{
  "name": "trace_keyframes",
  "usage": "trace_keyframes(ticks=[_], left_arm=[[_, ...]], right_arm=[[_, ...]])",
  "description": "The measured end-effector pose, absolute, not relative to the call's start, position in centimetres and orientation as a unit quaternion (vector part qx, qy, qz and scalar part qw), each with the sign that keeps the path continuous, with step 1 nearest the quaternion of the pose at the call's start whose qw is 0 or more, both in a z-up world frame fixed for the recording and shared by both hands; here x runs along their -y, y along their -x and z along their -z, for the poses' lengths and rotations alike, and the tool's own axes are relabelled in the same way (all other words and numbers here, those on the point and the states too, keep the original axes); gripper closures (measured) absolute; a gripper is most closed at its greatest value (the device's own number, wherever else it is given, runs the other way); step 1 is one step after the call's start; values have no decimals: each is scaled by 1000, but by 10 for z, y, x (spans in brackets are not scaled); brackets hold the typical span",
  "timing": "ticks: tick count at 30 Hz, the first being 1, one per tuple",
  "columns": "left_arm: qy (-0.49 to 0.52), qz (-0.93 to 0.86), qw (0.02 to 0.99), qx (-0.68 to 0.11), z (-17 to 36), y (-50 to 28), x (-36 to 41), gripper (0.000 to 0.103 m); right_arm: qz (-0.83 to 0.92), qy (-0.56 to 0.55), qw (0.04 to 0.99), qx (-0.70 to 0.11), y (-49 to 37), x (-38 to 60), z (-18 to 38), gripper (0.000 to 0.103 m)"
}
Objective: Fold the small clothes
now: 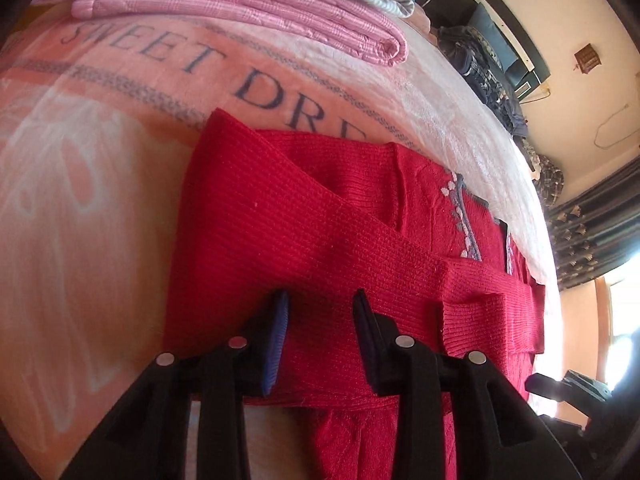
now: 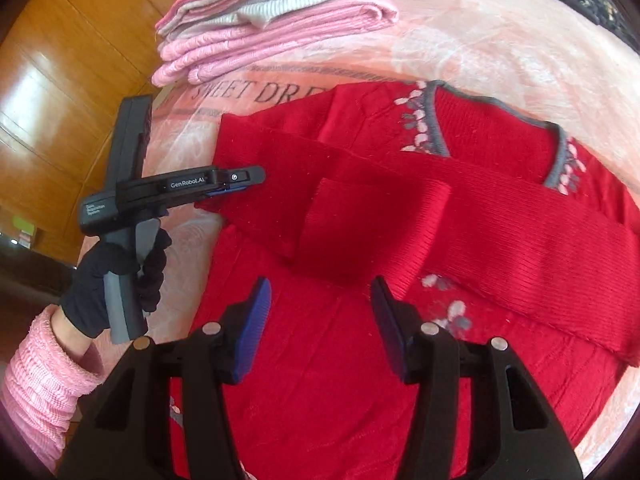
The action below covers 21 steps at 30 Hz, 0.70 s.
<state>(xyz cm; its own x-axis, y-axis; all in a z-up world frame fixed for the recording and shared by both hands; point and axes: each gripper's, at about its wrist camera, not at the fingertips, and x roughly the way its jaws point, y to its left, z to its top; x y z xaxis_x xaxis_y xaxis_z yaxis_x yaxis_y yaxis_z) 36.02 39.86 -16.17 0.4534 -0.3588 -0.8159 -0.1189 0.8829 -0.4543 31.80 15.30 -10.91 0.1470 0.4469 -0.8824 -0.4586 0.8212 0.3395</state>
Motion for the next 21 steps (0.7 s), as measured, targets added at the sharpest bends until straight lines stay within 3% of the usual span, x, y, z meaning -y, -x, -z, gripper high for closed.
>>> trace_keyframes(ticks=[8, 11, 12, 14, 21], left_arm=[[153, 77, 839, -516, 158, -357, -382, 69], [159, 79, 839, -515, 157, -357, -384, 69], [160, 79, 839, -515, 157, -357, -384, 69], [161, 77, 839, -514, 157, -357, -384, 69], [161, 69, 841, -511, 156, -357, -383, 69]], right_arm=[[-248, 36, 753, -609, -335, -193, 151, 51], [-229, 63, 763, -601, -336, -193, 150, 74], [-227, 58, 764, -601, -337, -188, 149, 87], [-229, 19, 761, -607, -342, -170, 146, 100], [-221, -121, 773, -582, -331, -55, 120, 96]])
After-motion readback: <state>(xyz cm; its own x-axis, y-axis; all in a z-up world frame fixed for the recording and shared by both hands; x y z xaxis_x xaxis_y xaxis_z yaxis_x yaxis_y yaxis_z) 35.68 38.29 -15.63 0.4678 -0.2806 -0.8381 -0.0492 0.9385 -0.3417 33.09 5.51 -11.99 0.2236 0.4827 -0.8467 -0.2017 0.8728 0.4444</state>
